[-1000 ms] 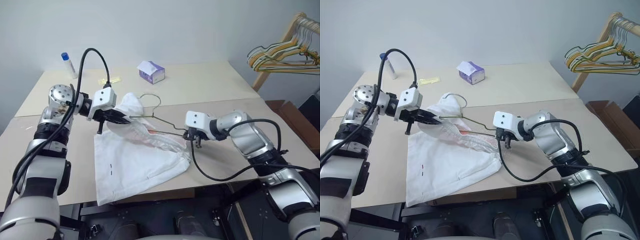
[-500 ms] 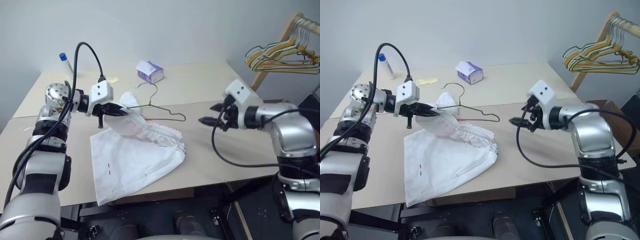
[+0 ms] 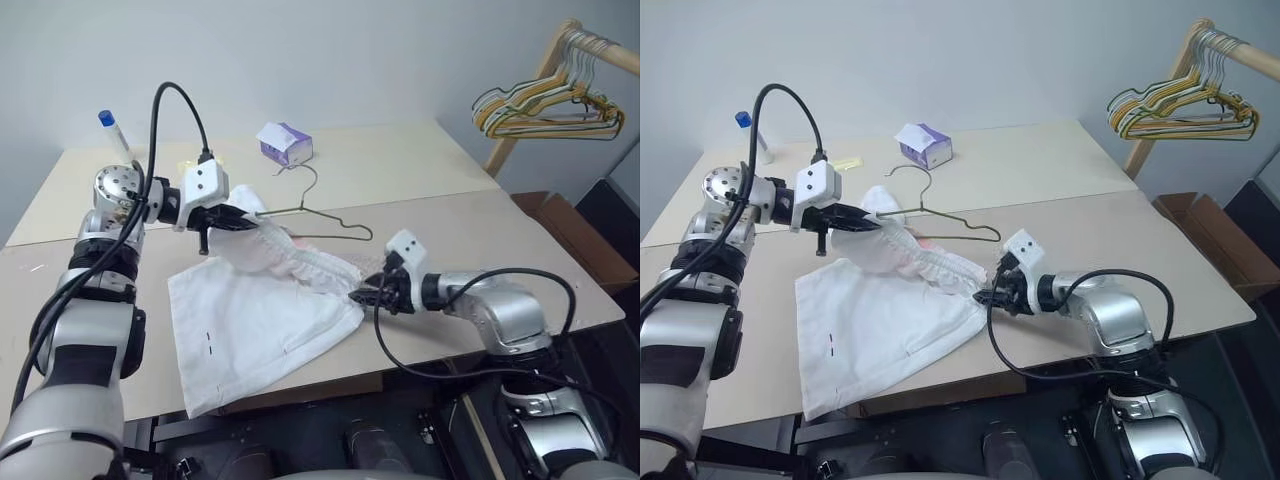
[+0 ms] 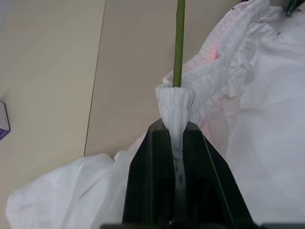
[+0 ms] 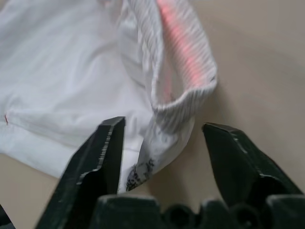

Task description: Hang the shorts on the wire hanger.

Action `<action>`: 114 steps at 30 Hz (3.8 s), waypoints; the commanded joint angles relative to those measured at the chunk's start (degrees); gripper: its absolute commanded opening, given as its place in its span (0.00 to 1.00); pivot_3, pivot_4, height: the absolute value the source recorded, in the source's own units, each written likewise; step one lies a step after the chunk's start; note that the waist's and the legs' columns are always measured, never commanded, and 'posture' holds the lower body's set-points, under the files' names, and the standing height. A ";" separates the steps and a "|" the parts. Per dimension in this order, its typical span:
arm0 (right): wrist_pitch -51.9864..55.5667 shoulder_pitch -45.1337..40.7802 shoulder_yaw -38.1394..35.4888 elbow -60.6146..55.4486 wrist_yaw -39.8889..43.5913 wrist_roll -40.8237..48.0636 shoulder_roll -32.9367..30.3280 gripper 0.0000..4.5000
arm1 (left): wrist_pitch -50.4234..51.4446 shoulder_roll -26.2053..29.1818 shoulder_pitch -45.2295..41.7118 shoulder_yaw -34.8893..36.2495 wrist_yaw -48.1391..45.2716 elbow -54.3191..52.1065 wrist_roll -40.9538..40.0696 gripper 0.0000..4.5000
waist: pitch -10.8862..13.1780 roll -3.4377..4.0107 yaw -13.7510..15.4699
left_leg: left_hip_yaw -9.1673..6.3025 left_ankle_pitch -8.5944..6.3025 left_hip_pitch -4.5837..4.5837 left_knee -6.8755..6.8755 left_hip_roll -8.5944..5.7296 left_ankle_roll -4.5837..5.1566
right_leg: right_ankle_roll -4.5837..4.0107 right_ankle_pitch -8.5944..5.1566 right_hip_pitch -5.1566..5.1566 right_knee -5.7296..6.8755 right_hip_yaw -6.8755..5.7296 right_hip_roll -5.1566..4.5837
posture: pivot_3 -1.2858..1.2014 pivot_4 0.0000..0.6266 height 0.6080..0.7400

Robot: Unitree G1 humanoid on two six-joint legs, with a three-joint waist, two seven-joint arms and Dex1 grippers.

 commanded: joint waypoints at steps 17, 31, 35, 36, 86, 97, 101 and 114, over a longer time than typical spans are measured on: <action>-6.32 -8.25 -4.37 7.14 0.58 1.63 -4.35 0.01 | 6.38 9.50 2.77 0.03 -9.85 -13.05 -16.78 0.00 | 0.00 0.01 -1.23 | -0.12 0.00 -0.03 0.00 0.02 0.00 | 0.01 0.00 -0.02 0.01 -0.01 -0.01 | 0.48 0.00 1.00; -16.81 -11.80 -1.72 10.72 5.51 -2.41 -11.29 0.01 | 4.54 10.71 4.48 -0.86 -9.37 -11.97 -12.09 0.00 | 0.01 0.01 -0.93 | -0.14 0.00 -0.04 0.01 0.01 0.00 | 0.01 0.00 -0.01 0.01 -0.05 -0.01 | 0.48 0.00 1.00; -20.35 -12.31 -0.66 5.67 6.45 -4.04 -13.78 0.01 | 3.51 9.75 4.59 -0.60 -8.57 -11.79 -10.09 0.00 | 0.02 0.02 -0.80 | -0.14 0.00 -0.06 0.01 0.00 0.00 | 0.01 0.00 -0.03 0.01 -0.05 -0.01 | 0.48 0.00 1.00; -20.32 -13.35 -0.50 3.99 6.73 -4.24 -14.40 0.01 | 3.33 9.48 4.39 -0.52 -8.63 -11.77 -9.81 0.00 | 0.02 0.02 -0.82 | -0.14 0.00 -0.06 0.01 0.01 0.00 | 0.01 0.00 -0.03 0.01 -0.05 -0.01 | 0.48 0.00 1.00; -31.14 -23.59 9.41 9.09 12.67 -14.46 -9.15 0.55 | 3.24 5.09 4.22 5.45 -7.30 -12.68 -9.54 0.00 | 0.06 0.09 -0.98 | -0.26 0.00 -0.16 0.05 -0.01 0.00 | 0.00 0.00 -0.08 0.07 -0.19 -0.06 | 0.48 0.00 1.00; -31.84 -22.90 6.90 8.14 15.88 -9.55 -7.09 0.11 | 3.35 4.84 5.39 5.09 -9.68 -14.53 -9.67 0.00 | 0.06 0.09 -1.10 | -0.29 0.00 -0.12 0.05 -0.01 0.00 | 0.00 0.00 -0.05 0.07 -0.19 -0.06 | 0.48 0.00 1.00; -32.67 -22.00 7.35 7.25 16.97 -9.82 -7.67 0.02 | 2.32 4.15 5.44 5.67 -9.46 -14.10 -9.99 0.00 | 0.06 0.09 -1.07 | -0.31 0.00 -0.15 0.05 -0.01 0.00 | 0.00 0.00 -0.06 0.07 -0.22 -0.06 | 0.48 0.00 1.00; -29.93 -18.78 7.13 5.17 15.13 -11.34 -9.00 0.02 | 0.83 3.46 1.83 9.44 -2.65 -8.18 -10.48 0.79 | 0.06 0.09 -1.12 | -0.33 0.00 -0.14 0.07 -0.01 0.00 | 0.00 0.00 -0.06 0.07 -0.22 -0.06 | 0.47 0.00 1.00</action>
